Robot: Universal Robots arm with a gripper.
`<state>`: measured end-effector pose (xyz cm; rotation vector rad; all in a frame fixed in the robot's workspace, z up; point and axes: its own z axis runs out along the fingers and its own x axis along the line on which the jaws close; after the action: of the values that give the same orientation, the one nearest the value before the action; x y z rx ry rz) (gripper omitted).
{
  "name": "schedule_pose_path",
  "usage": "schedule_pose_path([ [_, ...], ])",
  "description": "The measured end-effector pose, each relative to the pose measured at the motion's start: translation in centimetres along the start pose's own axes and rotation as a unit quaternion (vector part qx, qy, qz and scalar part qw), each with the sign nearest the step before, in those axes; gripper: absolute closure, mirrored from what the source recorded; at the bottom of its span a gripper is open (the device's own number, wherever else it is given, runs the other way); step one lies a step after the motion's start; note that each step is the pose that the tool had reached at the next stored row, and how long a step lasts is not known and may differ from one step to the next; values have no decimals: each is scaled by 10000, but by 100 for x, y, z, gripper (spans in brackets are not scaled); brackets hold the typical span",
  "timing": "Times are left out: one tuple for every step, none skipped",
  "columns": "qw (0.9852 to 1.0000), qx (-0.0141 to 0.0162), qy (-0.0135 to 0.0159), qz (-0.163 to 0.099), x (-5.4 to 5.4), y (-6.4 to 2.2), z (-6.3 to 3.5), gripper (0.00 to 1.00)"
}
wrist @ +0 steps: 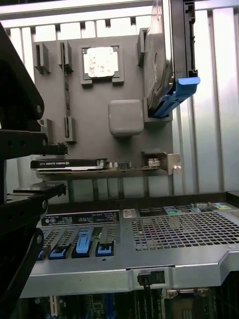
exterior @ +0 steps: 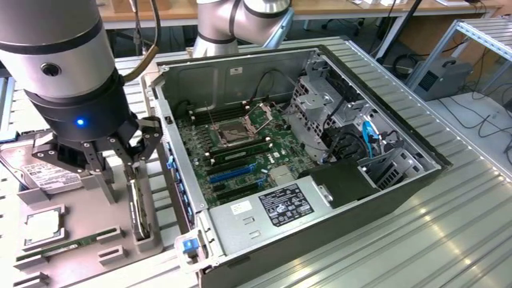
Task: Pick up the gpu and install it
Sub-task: 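Pick up the gpu and move the gpu toward the slot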
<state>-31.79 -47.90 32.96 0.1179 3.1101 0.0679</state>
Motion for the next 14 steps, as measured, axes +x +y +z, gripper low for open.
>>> schedule_pose_path([
  [10000,0,0,0,1,-1,34,64],
  [10000,0,0,0,2,-3,66,64],
  [10000,0,0,0,3,-4,101,64],
  [10000,0,0,0,3,-5,126,64],
  [10000,-1,0,0,4,-6,146,64],
  [10000,0,0,0,4,-7,168,64],
  [10000,0,0,0,6,-9,210,64],
  [10000,0,0,0,6,-10,228,64],
  [10000,0,0,0,7,-12,259,64],
  [10000,0,0,0,8,-13,300,64],
  [10000,0,0,0,9,-15,335,64],
  [10000,0,0,0,9,-16,354,64],
  [10000,0,0,0,10,-17,375,64],
  [10000,0,0,0,11,-18,404,64],
])
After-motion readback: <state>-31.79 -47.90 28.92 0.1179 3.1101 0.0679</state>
